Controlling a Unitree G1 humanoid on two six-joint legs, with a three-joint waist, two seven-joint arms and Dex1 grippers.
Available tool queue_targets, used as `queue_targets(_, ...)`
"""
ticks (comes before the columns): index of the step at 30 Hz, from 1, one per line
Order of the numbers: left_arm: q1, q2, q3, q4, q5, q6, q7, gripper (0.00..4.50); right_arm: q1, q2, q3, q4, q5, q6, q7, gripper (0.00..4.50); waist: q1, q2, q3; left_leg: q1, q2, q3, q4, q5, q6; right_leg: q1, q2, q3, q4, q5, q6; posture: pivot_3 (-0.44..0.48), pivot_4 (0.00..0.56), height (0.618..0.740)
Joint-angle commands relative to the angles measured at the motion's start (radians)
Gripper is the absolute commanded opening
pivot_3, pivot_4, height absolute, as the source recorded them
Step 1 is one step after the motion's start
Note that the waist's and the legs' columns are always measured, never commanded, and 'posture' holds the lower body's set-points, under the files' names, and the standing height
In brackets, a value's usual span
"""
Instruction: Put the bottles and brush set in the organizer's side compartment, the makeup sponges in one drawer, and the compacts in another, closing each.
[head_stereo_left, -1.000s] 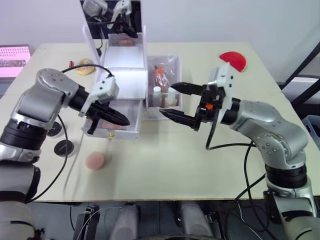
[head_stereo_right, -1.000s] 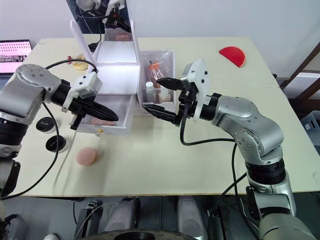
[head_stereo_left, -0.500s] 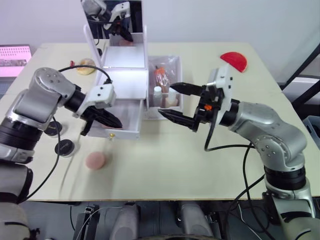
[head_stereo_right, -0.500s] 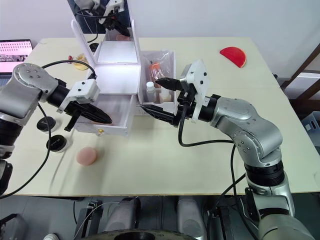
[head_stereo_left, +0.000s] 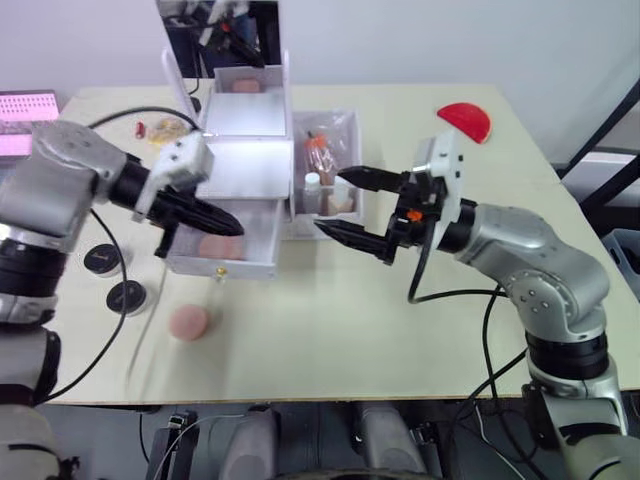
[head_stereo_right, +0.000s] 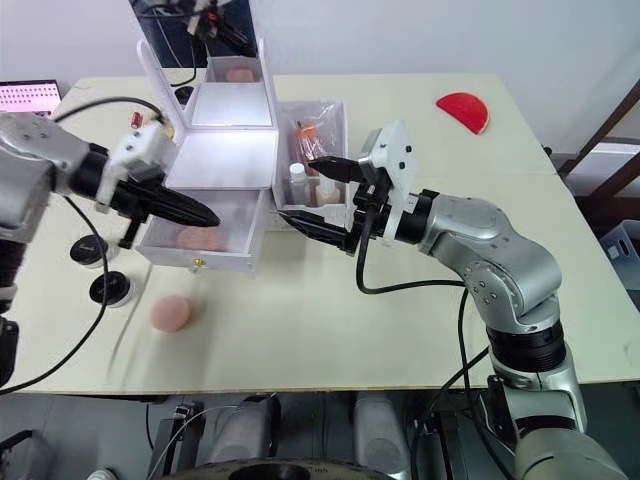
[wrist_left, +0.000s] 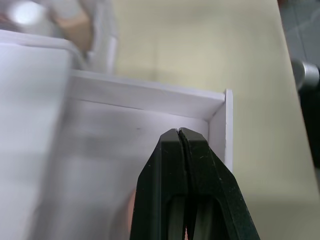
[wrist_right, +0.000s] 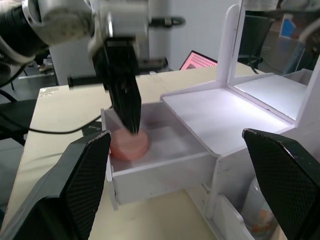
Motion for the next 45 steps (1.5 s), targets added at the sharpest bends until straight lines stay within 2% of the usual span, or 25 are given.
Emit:
queue_targets(1,0.046,0.068,0.198,-0.017,-0.097,0.104,0.055,0.03,0.055,-0.086,-0.117,-0.022,0.035,0.014,0.033,4.5,-0.001,0.0,0.0,0.0,0.0,0.0,0.0,0.0,0.0,0.0,0.0,0.0,0.0,0.0,0.0,0.0,0.15,0.739)
queue_targets(6,0.366,0.16,0.529,0.036,-0.065,0.038,0.178,0.03,0.214,-0.242,-0.241,0.015,0.02,0.008,0.107,4.5,-0.013,0.001,0.0,0.002,0.0,0.0,-0.001,-0.002,0.004,0.0,0.0,0.0,0.001,-0.001,0.0,0.0,0.15,0.739)
queue_targets(9,0.589,0.167,0.756,0.083,-0.024,-0.018,0.234,0.03,0.3,-0.306,-0.299,0.07,-0.013,-0.032,0.162,4.5,-0.012,0.001,0.0,0.003,0.002,0.001,-0.001,-0.003,0.004,0.0,0.002,0.0,0.001,-0.003,-0.003,0.0,0.15,0.739)
queue_targets(10,0.662,0.166,0.827,0.11,-0.007,-0.045,0.244,0.56,0.331,-0.323,-0.322,0.094,-0.029,-0.053,0.184,4.5,-0.01,0.001,0.0,0.003,0.003,0.001,-0.001,-0.003,0.004,0.0,0.003,0.0,0.001,-0.003,-0.004,0.0,0.15,0.739)
queue_targets(11,0.709,0.166,0.869,0.126,0.001,-0.065,0.25,0.85,0.351,-0.334,-0.336,0.109,-0.038,-0.068,0.198,4.5,-0.008,0.0,0.0,0.003,0.003,0.001,-0.001,-0.003,0.004,0.0,0.003,0.0,0.002,-0.003,-0.004,0.0,0.15,0.739)
queue_targets(15,0.922,0.155,1.074,0.262,0.05,-0.167,0.267,2.9,0.466,-0.378,-0.392,0.239,-0.128,-0.186,0.281,4.5,-0.003,0.0,0.0,0.002,0.003,0.001,0.001,-0.002,0.004,0.001,0.002,0.0,-0.001,-0.003,-0.005,0.0,0.15,0.739)
queue_targets(18,1.04,0.142,1.16,0.352,0.058,-0.242,0.273,4.39,0.51,-0.391,-0.412,0.34,-0.168,-0.266,0.33,4.5,-0.005,-0.001,-0.001,0.003,0.003,0.002,0.001,-0.003,0.004,0.001,0.002,0.0,-0.002,-0.004,-0.004,0.0,0.15,0.739)
queue_targets(24,1.13,0.113,1.193,0.374,0.031,-0.303,0.291,4.46,0.509,-0.394,-0.413,0.441,-0.202,-0.349,0.382,4.5,-0.007,0.0,0.0,0.005,0.003,0.002,0.001,-0.002,0.004,0.001,0.002,0.0,0.0,-0.003,-0.006,0.0,0.15,0.739)
queue_targets(32,1.135,0.094,1.157,0.302,-0.009,-0.291,0.303,4.46,0.463,-0.383,-0.403,0.414,-0.18,-0.326,0.388,4.5,-0.009,0.0,0.0,0.004,0.003,0.002,0.001,-0.002,0.004,0.001,0.002,0.0,0.0,0.0,-0.01,0.0,0.15,0.739)
queue_targets(40,1.117,0.037,1.093,0.068,-0.084,-0.196,0.353,4.46,0.396,-0.363,-0.379,0.318,-0.149,-0.276,0.339,4.5,-0.009,0.0,0.0,0.004,0.003,0.003,0.001,-0.002,0.003,0.001,0.002,0.0,0.0,0.0,-0.01,0.0,0.15,0.739)
queue_targets(45,1.117,0.002,1.037,-0.202,-0.187,-0.056,0.385,4.46,0.304,-0.361,-0.325,0.215,-0.082,-0.183,0.31,4.5,-0.009,0.0,0.0,0.004,0.003,0.003,0.002,-0.002,0.003,0.001,0.002,0.001,0.0,0.0,-0.01,0.0,0.15,0.739)
